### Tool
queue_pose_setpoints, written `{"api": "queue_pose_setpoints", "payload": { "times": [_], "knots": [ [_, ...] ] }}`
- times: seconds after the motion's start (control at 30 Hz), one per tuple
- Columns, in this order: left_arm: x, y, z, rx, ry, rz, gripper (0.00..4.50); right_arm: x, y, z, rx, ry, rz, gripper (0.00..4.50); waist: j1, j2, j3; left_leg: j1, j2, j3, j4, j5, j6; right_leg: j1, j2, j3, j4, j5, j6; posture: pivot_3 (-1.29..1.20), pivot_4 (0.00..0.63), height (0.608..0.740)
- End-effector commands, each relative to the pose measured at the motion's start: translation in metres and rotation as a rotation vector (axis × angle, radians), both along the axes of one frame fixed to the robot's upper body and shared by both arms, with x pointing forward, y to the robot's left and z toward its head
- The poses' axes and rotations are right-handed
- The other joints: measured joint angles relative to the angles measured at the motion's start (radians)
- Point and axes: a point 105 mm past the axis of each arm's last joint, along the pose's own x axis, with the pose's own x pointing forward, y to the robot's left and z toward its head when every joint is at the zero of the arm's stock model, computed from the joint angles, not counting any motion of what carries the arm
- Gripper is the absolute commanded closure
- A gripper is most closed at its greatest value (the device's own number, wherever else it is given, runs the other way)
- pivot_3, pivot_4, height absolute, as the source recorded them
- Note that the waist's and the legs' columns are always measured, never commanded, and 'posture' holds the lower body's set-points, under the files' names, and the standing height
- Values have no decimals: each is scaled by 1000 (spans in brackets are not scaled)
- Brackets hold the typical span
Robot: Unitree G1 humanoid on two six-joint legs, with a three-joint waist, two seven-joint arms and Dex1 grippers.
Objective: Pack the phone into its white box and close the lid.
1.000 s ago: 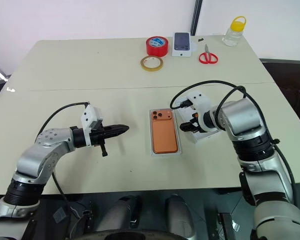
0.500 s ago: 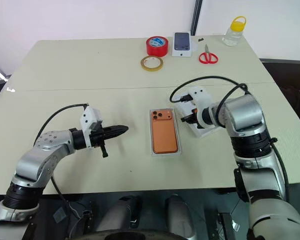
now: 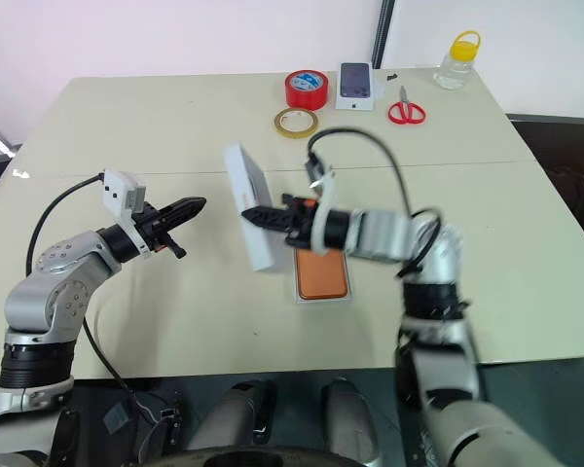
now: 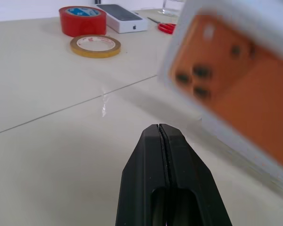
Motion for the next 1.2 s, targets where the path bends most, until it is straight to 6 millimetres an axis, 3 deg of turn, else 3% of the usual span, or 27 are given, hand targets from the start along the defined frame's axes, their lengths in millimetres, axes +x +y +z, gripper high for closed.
{"api": "queue_pose_setpoints", "payload": {
  "times": [0.03, 0.17, 0.2, 0.27, 0.4, 0.47, 0.57, 0.73, 0.83, 1.03, 1.2],
  "knots": [
    [-4, -9, 6, 44, -37, -44, 4500, -11, 11, 13, 43, 79, -149, 4471, -11, 0, 0, 0, 0, 0, 0, 0, 0, 0, 0, 0, 1, 0, 0, 0, 150, 740],
    [-8, -21, 1, 66, -27, -94, 4500, -10, 6, 0, 6, 239, -281, 4471, -16, 1, -1, 2, 0, -1, -1, 0, -1, 0, 2, 1, 3, 0, 0, 0, 150, 740],
    [-9, -27, -1, 72, -25, -115, 4500, -9, 2, -5, -21, 249, -299, 4208, -15, 1, -1, 2, 0, -1, -1, 0, -1, 0, 2, 1, 3, 0, 0, 0, 150, 740],
    [-11, -38, -4, 76, -16, -156, 4500, -6, -5, -9, -55, 245, -318, 3545, -15, 1, -1, 2, 0, -1, -1, 0, -1, 0, 2, 1, 2, 0, 0, 0, 150, 740],
    [-12, -58, -10, 93, 0, -235, 4500, 6, -22, -6, -115, 162, -326, 1619, -17, 2, 0, 2, 1, -1, -1, 0, -1, 0, 2, 1, 2, 0, 0, 0, 150, 740],
    [-12, -73, -14, 109, 3, -286, 4500, 15, -41, -4, -241, 29, -286, 540, -15, 3, 0, 2, 1, 0, -1, 0, 0, 0, 2, 1, 2, 0, 0, 0, 150, 740],
    [-12, -95, -16, 115, 4, -350, 4500, 23, -75, 5, -440, -122, -235, 540, -7, 5, 2, 2, 0, 0, 0, -2, 3, 2, 1, 0, 1, 0, 0, 0, 150, 740],
    [-11, -116, -16, 111, 4, -397, 4500, 34, -110, 20, -627, -259, -259, 540, -19, 5, 2, 1, 3, 1, -2, -4, 7, 1, 3, 0, -1, 0, 0, 0, 150, 740],
    [-12, -120, -15, 104, 2, -408, 4500, 41, -126, 21, -727, -339, -292, 1325, -15, 5, 2, 2, 5, 2, -1, -4, 8, 1, 5, 1, 0, 0, 0, 0, 150, 740],
    [-3, -103, -4, 53, 0, -334, 4500, 44, -140, 17, -981, -577, -233, 4436, -11, 5, 2, 1, 4, 2, 0, -4, 8, 1, 5, 1, -1, 0, 0, 0, 150, 740],
    [1, -71, -6, 167, -5, -266, 4500, 30, -133, 3, -1152, -814, -11, 4477, -13, 5, 2, 1, 4, 2, 0, -5, 8, 0, 5, 1, -1, 0, 0, 0, 150, 740]
  ]
}}
